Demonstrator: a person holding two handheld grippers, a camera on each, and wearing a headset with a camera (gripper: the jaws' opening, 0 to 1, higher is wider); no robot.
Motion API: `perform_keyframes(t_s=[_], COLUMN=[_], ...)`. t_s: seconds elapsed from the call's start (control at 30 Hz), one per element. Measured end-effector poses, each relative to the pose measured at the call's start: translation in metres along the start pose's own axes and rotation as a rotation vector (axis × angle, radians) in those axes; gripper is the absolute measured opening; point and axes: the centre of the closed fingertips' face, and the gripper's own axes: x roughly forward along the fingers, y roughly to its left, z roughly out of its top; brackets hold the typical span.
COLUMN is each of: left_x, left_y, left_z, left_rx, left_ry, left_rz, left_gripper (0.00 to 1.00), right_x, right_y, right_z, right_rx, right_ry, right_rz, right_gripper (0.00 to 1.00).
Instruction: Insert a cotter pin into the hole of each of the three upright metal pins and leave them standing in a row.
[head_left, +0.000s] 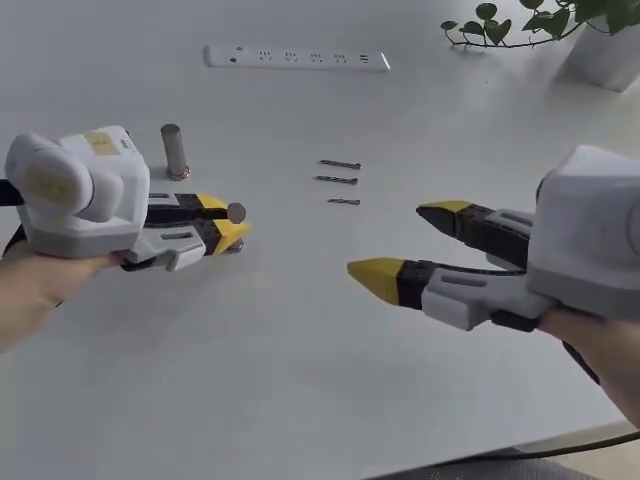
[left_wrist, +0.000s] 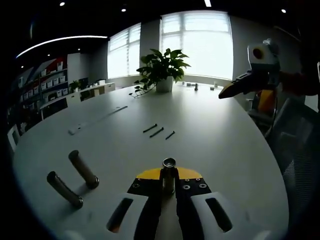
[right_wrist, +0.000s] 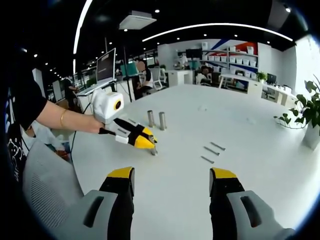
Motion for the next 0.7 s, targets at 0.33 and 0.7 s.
perform_keyframes(t_s=[0.33,0.7], left_x=[0.0004,0.0010], left_y=[-0.0006,-0.0032], left_z=[-0.0001,-0.0015], left_rx=[0.000,0.005], left_ry=[0.002,0.008], left_rz=[-0.001,-0.008], left_gripper=[0.07,0.11], right_x=[0.0033,0.0035], right_y=[-0.0003,-0.0014], right_z=[-0.0017,-0.0026], right_rx=[-0.009,-0.003], right_ry=[0.012,0.014], right_rz=[-0.001,-0.001], right_gripper=[0.57,0.57])
